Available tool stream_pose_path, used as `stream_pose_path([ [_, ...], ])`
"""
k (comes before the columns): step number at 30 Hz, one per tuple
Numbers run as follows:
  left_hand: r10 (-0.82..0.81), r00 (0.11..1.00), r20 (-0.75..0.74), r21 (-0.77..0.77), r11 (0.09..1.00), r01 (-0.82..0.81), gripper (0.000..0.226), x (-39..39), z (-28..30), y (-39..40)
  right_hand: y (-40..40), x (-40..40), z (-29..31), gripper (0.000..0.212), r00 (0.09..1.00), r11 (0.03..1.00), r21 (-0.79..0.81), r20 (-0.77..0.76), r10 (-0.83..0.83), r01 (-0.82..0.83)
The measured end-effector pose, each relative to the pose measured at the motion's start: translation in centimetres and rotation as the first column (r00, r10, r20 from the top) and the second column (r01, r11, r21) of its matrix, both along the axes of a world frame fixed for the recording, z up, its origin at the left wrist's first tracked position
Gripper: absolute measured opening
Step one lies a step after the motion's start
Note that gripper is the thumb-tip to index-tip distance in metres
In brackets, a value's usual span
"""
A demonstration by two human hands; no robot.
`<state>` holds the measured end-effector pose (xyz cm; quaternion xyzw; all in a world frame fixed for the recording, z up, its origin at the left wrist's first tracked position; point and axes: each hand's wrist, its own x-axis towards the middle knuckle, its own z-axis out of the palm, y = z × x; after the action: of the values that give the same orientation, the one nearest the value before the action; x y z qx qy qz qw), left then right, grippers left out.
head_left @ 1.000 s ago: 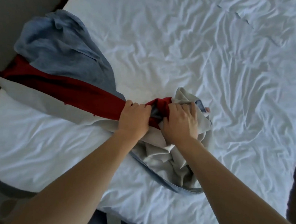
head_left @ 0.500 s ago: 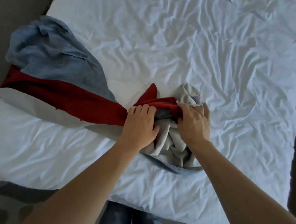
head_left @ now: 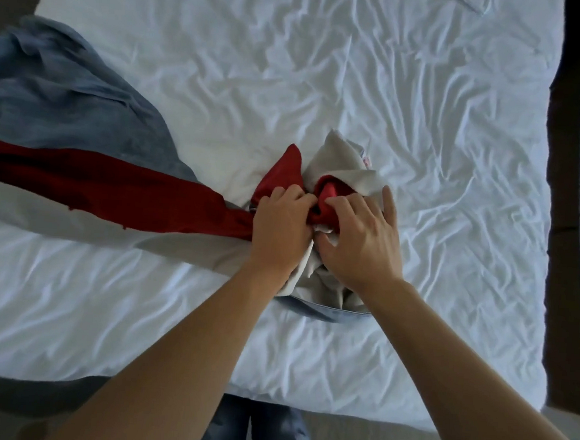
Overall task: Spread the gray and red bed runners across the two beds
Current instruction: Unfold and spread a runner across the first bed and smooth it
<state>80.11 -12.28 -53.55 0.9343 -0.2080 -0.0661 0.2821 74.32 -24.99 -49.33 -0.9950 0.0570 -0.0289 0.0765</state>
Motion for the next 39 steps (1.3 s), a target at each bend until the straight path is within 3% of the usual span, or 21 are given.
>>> stream_pose_path([
  [4, 0.048, 0.998, 0.030, -0.009, 0.999, -0.047, 0.022, -1.6, -0.3, 0.3, -1.4, -0.4, -0.2, 0.004, 0.995, 0.996, -0.018, -0.059, -0.085, 0.084],
  [7, 0.117, 0.990, 0.074, 0.060, 0.991, -0.122, 0.021, -1.8, -0.7, 1.5, -3.7, -1.2, -0.3, 0.007, 0.955, 0.973, -0.069, -0.189, -0.230, 0.221],
  [9, 0.134, 0.988, 0.076, 0.094, 0.985, -0.141, 0.015, -1.5, -0.6, 1.5, -4.9, -1.8, -0.3, 0.016, 0.943, 0.962, -0.112, -0.198, -0.266, 0.248],
  [13, 0.145, 0.988, 0.057, -0.036, 0.989, -0.143, 0.018, -1.7, 0.5, -1.2, -3.3, -1.6, -0.4, 0.040, 1.000, 0.999, -0.022, -0.012, -0.024, 0.023],
  [16, 0.115, 0.988, 0.101, -0.120, 0.987, -0.102, 0.014, -2.6, 0.6, -2.5, -2.4, -0.6, -1.1, 0.014, 0.993, 0.997, 0.000, 0.090, 0.072, -0.072],
  [21, 0.159, 0.986, 0.060, 0.032, 0.986, -0.161, 0.040, -2.2, -0.4, -0.9, -5.3, -1.7, -1.9, 0.005, 0.995, 0.998, -0.019, 0.073, -0.062, 0.064],
  [27, -0.009, 0.995, 0.101, 0.023, 1.000, 0.007, 0.009, -2.8, 0.7, -7.7, -10.1, -6.0, -1.2, 0.007, 0.963, 0.963, -0.009, 0.030, -0.268, 0.269],
  [35, -0.242, 0.937, 0.252, -0.023, 0.966, 0.256, 0.008, -6.2, 1.6, -17.5, -15.5, -10.3, -1.5, 0.018, 0.907, 0.908, 0.036, 0.051, -0.418, 0.417],
  [39, -0.194, 0.955, 0.226, 0.069, 0.981, 0.183, 0.043, -6.6, 1.2, -18.3, -18.9, -12.0, -2.0, 0.008, 0.848, 0.845, 0.094, 0.001, -0.529, 0.527],
])
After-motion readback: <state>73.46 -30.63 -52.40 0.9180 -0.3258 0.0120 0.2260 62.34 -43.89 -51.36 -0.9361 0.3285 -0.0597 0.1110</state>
